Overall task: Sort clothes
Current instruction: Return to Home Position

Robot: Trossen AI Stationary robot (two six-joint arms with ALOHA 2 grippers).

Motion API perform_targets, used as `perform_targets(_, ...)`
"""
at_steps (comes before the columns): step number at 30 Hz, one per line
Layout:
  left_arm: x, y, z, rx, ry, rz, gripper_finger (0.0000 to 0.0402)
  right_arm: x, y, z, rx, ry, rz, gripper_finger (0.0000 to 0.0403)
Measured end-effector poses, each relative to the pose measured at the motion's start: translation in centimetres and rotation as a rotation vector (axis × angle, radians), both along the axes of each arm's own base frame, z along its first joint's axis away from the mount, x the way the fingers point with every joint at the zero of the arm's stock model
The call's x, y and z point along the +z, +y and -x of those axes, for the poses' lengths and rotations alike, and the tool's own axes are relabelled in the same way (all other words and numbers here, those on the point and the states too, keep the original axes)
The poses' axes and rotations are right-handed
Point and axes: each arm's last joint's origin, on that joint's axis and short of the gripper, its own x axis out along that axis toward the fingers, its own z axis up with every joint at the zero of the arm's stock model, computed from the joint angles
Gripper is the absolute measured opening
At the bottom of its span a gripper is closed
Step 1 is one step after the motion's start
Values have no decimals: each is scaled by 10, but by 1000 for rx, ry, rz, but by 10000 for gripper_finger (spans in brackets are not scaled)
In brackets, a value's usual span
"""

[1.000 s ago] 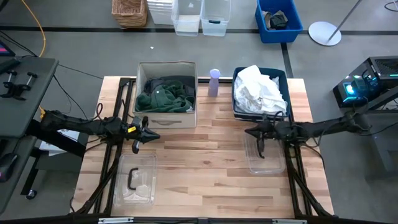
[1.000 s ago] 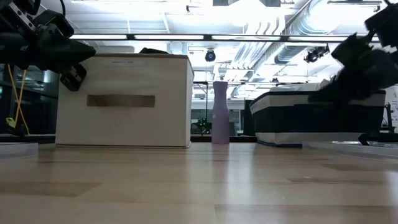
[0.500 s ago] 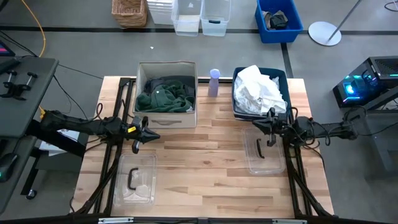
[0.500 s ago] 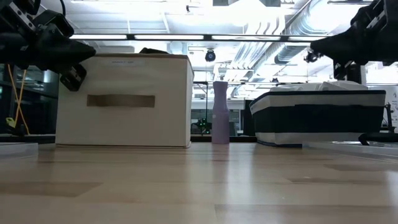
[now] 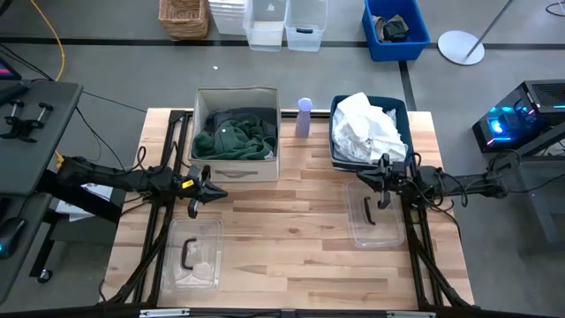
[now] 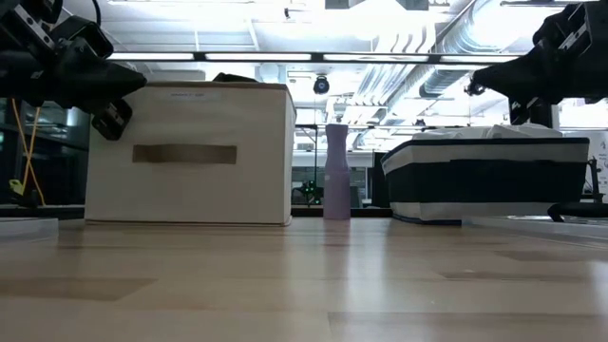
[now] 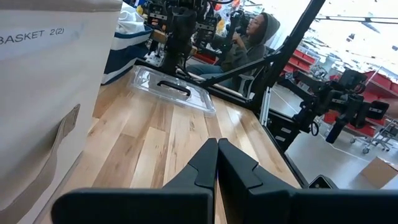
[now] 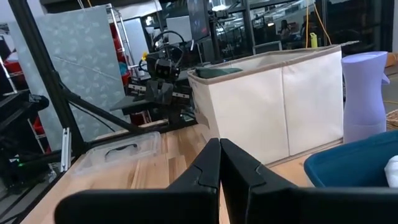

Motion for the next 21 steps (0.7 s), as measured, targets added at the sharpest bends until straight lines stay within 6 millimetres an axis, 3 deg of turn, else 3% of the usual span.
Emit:
perform_targets(11, 3, 1, 2, 5, -27, 5, 0, 0, 0, 0, 0, 1, 0, 0)
perform_targets(21, 22, 8, 19, 52, -257, 26, 0, 0, 0, 0, 1, 1, 0, 0)
